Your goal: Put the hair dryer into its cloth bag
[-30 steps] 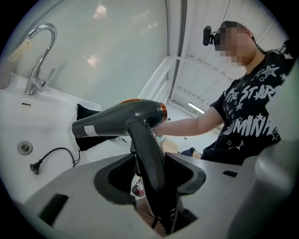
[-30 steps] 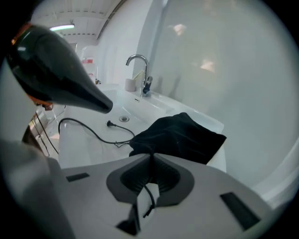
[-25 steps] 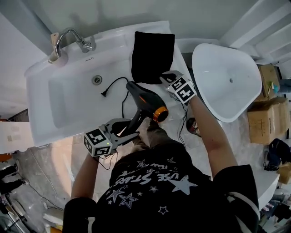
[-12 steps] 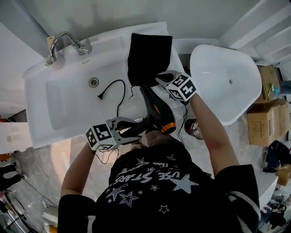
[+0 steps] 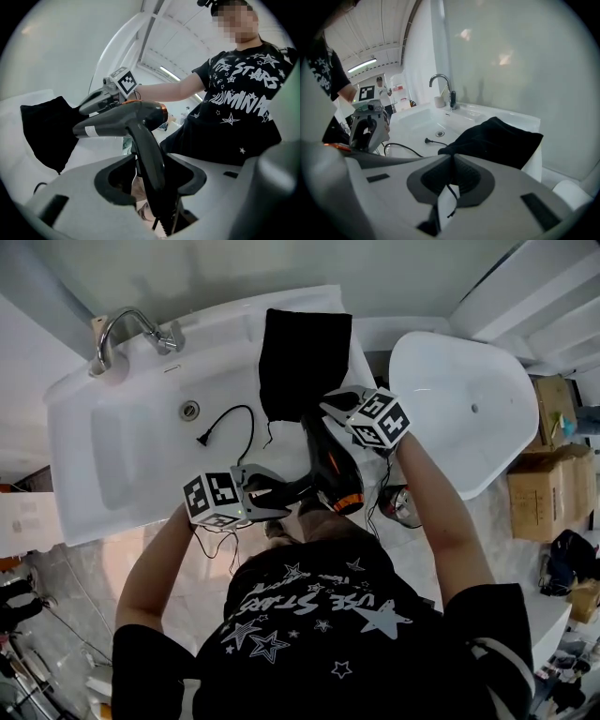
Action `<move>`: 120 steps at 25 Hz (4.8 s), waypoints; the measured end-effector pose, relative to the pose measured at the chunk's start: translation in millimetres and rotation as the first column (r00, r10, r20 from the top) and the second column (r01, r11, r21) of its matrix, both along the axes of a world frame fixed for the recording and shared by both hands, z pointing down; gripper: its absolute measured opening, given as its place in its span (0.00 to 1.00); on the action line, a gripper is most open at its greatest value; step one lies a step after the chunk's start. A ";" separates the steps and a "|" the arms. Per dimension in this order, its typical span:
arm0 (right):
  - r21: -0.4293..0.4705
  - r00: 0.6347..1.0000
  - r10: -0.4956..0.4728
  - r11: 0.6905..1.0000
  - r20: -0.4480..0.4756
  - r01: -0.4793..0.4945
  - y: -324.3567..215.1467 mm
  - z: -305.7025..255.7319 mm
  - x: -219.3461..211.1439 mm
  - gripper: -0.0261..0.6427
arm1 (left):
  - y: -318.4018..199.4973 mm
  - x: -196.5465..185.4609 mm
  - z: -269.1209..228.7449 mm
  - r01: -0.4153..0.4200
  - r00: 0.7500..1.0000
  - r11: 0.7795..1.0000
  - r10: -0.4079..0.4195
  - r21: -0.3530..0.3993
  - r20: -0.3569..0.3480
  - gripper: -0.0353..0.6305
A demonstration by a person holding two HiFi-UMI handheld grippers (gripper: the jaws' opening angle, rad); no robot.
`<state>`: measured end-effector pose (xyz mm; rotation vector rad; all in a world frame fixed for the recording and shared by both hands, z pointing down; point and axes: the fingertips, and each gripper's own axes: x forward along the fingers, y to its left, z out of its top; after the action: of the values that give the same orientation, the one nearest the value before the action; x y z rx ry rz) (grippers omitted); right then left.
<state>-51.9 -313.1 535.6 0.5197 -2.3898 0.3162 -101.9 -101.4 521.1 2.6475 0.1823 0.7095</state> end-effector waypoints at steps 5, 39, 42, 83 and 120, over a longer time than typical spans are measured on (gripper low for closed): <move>-0.007 1.000 -0.017 1.000 -0.002 0.017 -1.1 -0.3 -0.6 0.07 | -15.6 0.0 2.3 -0.030 0.999 1.000 0.030 0.008 0.029 0.36; 0.018 0.998 -0.064 0.998 0.006 0.064 -5.2 -19.4 18.9 0.07 | -92.2 -13.3 20.2 0.091 0.985 0.996 -0.092 0.012 0.144 0.36; 0.041 0.998 -0.065 0.997 0.022 0.064 -7.4 -23.5 16.3 0.07 | -102.4 -18.2 26.2 0.090 0.980 0.995 -0.096 0.041 0.177 0.36; 0.216 0.982 -0.187 0.959 0.009 0.180 1.7 -47.9 27.3 0.07 | -212.9 -23.6 15.4 0.369 0.867 0.918 -0.396 0.145 0.302 0.36; 0.176 0.998 -0.038 0.983 -0.040 0.044 14.8 -5.8 32.8 0.07 | -232.3 8.3 67.9 0.551 0.696 0.796 -0.604 0.252 0.387 0.37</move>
<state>-19.1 -298.3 529.8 0.5511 -2.4018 0.0752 -93.6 -333.8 589.1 2.3296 -0.8217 1.0861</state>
